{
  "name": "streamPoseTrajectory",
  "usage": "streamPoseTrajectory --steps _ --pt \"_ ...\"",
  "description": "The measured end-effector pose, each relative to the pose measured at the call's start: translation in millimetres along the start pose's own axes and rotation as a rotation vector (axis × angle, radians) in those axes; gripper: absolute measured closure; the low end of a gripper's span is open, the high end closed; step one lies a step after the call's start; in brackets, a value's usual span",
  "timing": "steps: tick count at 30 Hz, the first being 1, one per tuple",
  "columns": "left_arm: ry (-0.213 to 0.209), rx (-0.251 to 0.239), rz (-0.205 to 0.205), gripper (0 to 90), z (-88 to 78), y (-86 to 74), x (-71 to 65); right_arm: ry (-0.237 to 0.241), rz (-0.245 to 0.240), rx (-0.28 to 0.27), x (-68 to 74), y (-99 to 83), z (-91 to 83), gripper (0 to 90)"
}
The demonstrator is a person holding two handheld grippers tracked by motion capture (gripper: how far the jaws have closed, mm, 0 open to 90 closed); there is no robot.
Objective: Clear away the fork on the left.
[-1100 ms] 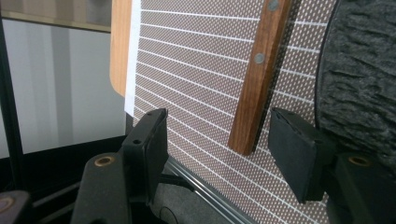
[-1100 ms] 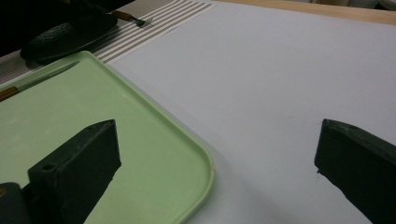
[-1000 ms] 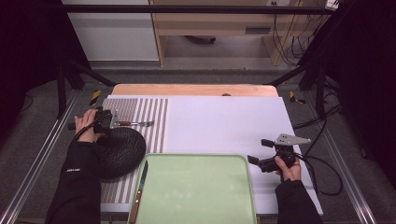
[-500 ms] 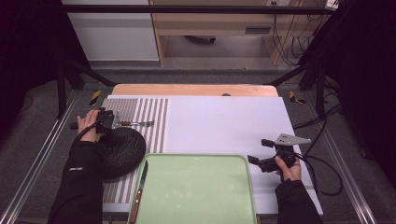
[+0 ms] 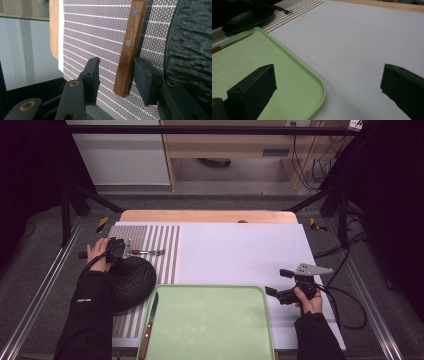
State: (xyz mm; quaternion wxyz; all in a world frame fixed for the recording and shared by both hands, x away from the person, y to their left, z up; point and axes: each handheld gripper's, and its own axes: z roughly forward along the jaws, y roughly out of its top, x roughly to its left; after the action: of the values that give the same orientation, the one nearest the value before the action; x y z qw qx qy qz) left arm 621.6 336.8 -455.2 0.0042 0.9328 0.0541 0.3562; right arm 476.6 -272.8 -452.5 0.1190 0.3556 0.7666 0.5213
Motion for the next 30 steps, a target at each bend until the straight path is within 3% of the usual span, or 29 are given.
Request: streamPoseTrajectory --steps 15,30 --pt "0.007 -0.047 0.015 60.4 6.1 15.0 -1.0 0.0 0.002 -0.002 -0.1 0.1 0.1 0.3" --pt "-0.005 -0.085 0.066 64.0 10.9 31.9 -1.5 -0.002 0.001 -0.002 -0.4 0.2 -0.2 0.3"
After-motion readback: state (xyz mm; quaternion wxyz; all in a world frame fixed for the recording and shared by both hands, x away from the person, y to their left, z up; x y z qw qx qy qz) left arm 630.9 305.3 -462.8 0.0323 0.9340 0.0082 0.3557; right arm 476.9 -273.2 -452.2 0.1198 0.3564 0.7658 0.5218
